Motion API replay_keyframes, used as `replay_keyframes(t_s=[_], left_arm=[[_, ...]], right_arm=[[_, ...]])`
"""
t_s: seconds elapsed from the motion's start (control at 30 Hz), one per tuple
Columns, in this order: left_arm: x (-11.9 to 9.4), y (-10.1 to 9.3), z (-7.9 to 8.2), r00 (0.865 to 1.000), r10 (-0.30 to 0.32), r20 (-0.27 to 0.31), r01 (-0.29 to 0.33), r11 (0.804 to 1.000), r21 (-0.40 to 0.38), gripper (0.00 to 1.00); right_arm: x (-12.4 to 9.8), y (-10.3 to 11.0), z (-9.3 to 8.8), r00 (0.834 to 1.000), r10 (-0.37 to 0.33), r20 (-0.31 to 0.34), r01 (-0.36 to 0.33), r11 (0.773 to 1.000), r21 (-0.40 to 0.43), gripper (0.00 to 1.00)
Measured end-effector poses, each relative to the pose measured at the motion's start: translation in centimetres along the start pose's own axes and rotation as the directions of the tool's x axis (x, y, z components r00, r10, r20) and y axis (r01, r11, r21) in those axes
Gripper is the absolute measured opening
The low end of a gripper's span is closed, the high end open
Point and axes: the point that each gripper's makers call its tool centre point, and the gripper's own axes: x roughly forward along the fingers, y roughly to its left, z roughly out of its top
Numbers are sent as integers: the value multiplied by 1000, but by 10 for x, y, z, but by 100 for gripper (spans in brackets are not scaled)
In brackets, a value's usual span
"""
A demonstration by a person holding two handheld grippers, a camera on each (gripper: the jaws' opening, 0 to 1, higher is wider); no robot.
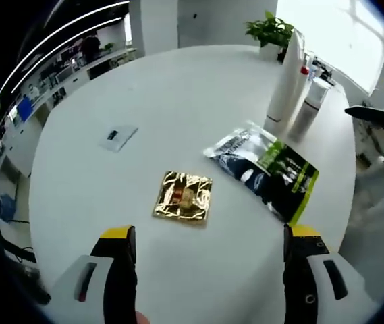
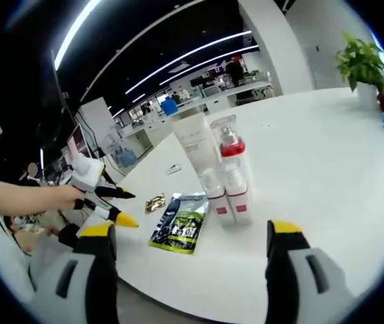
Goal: Arrange the skincare products in the storage area until every visible bottle or jar stands upright without overlapping.
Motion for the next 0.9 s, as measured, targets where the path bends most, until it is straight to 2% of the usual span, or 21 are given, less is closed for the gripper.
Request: replay_keyframes(t_s=[0.5, 0.9], left_arm=[[23, 24, 7, 997, -6, -74, 10, 998, 64, 76], [35, 27, 5, 992, -28, -124, 42, 993, 108, 61]], right_arm=[[0, -3, -2, 1000, -11, -8, 11, 1000, 2, 92], [0, -5, -2, 1000, -22, -9, 22, 1000, 7, 91]])
